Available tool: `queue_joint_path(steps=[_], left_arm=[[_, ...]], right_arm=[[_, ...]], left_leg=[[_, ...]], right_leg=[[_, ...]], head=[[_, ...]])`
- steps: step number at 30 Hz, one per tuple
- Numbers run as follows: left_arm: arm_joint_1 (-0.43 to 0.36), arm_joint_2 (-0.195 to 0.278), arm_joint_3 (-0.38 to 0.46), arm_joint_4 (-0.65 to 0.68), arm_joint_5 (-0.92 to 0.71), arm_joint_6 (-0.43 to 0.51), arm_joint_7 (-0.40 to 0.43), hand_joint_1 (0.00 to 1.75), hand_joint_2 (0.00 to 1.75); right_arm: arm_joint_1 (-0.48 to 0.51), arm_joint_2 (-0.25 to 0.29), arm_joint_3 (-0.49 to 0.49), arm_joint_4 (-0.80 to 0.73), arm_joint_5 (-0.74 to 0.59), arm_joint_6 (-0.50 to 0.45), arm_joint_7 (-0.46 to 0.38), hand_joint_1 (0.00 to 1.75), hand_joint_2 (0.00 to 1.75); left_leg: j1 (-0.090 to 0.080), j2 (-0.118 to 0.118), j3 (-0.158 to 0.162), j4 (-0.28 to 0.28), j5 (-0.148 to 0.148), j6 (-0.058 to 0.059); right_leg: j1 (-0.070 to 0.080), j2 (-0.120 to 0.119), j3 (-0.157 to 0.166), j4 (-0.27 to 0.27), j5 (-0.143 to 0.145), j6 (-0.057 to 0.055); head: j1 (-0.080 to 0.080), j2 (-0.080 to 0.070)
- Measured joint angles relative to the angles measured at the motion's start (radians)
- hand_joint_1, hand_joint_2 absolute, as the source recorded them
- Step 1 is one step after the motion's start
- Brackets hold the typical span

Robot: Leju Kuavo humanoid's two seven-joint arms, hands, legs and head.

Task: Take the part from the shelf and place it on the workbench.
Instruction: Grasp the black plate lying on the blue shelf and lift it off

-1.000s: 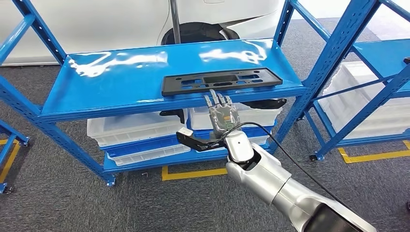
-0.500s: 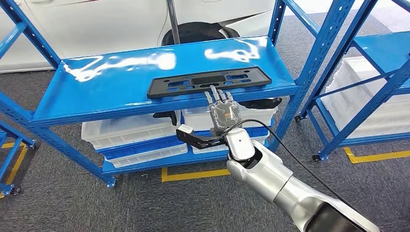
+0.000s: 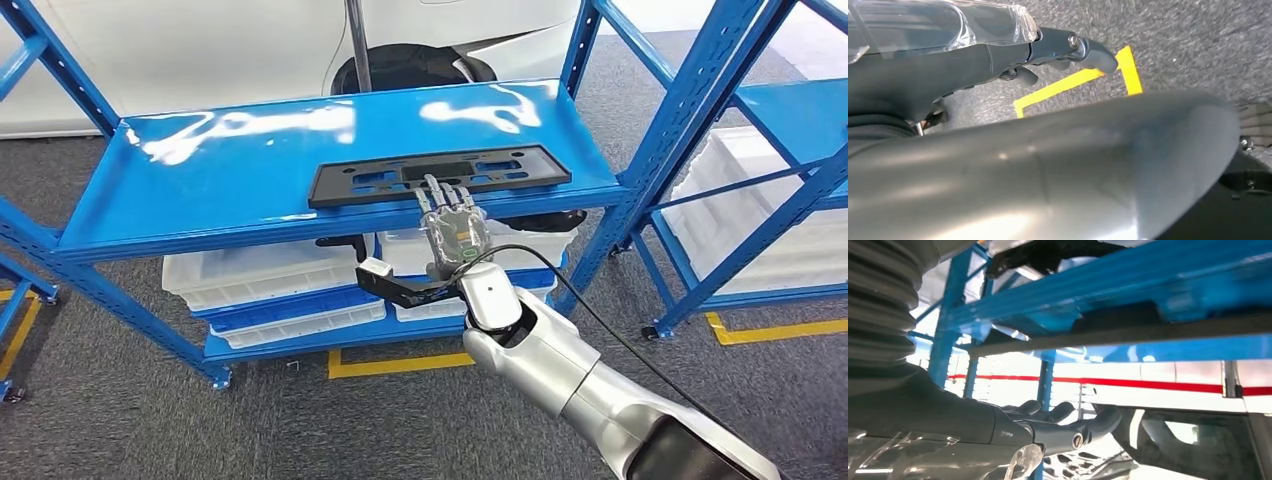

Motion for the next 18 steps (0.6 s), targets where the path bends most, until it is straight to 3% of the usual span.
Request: queue_joint_path(steps=[3, 4, 5, 7, 9, 10, 14, 16, 18], left_arm=[[-0.002, -0.001, 0.0, 0.0, 0.0, 0.0, 0.0, 0.0, 0.0], [-0.001, -0.001, 0.0, 0.0, 0.0, 0.0, 0.0, 0.0, 0.0], [0.0, -0.001, 0.0, 0.0, 0.0, 0.0, 0.0, 0.0, 0.0], [0.002, -0.002, 0.0, 0.0, 0.0, 0.0, 0.0, 0.0, 0.0], [0.001, -0.002, 0.0, 0.0, 0.0, 0.0, 0.0, 0.0, 0.0], [0.0, -0.001, 0.0, 0.0, 0.0, 0.0, 0.0, 0.0, 0.0], [0.0, -0.001, 0.0, 0.0, 0.0, 0.0, 0.0, 0.0, 0.0], [-0.001, -0.001, 0.0, 0.0, 0.0, 0.0, 0.0, 0.0, 0.0], [-0.002, -0.002, 0.0, 0.0, 0.0, 0.0, 0.0, 0.0, 0.0]], right_arm=[[0.001, -0.001, 0.002, 0.0, -0.002, 0.0, 0.0, 0.0, 1.75], [0.003, -0.001, 0.003, 0.0, -0.002, 0.001, 0.0, 0.0, 1.75], [0.006, -0.001, 0.004, 0.0, -0.002, 0.001, -0.001, 0.0, 1.75], [0.007, -0.001, 0.003, 0.0, -0.002, 0.001, -0.001, 0.0, 1.75], [0.006, -0.001, 0.004, 0.0, -0.002, 0.001, -0.002, 0.0, 1.75], [0.006, -0.001, 0.004, -0.001, -0.002, 0.001, -0.002, 0.0, 1.75], [0.006, 0.0, 0.005, -0.004, -0.002, 0.001, -0.004, 0.0, 1.75], [0.005, 0.003, 0.004, -0.006, -0.002, 0.0, -0.005, 0.0, 1.75], [0.005, 0.004, 0.005, -0.007, -0.001, 0.002, -0.007, 0.0, 1.75]], left_leg=[[0.004, 0.0, 0.009, -0.002, -0.006, 0.005], [0.005, -0.001, 0.011, -0.002, -0.009, 0.004], [0.007, -0.001, 0.014, -0.002, -0.012, 0.002], [0.012, -0.003, 0.024, 0.001, -0.021, -0.008], [0.011, -0.005, 0.03, 0.007, -0.033, -0.021], [0.009, -0.005, 0.031, 0.009, -0.037, -0.027], [0.012, -0.004, 0.026, 0.027, -0.053, -0.039], [0.014, -0.001, -0.018, 0.119, -0.096, -0.045], [0.014, 0.0, -0.095, 0.264, -0.148, -0.048]], right_leg=[[-0.005, -0.001, -0.105, 0.19, -0.076, 0.011], [-0.008, -0.002, -0.132, 0.228, -0.079, 0.014], [-0.01, -0.002, -0.142, 0.228, -0.063, 0.016], [-0.017, -0.004, -0.101, 0.119, 0.015, 0.022], [-0.021, -0.003, -0.045, -0.005, 0.069, 0.023], [-0.021, -0.001, -0.031, -0.037, 0.077, 0.019], [-0.018, 0.003, -0.026, -0.045, 0.072, -0.012], [-0.019, 0.002, -0.021, -0.046, 0.069, -0.022], [-0.015, 0.002, -0.018, -0.046, 0.066, -0.028]], head=[[0.002, 0.0], [0.002, 0.0], [0.002, 0.0], [0.002, 0.0], [0.002, 0.0], [0.002, 0.0], [0.0, 0.0], [-0.003, 0.0], [-0.005, 0.0]])
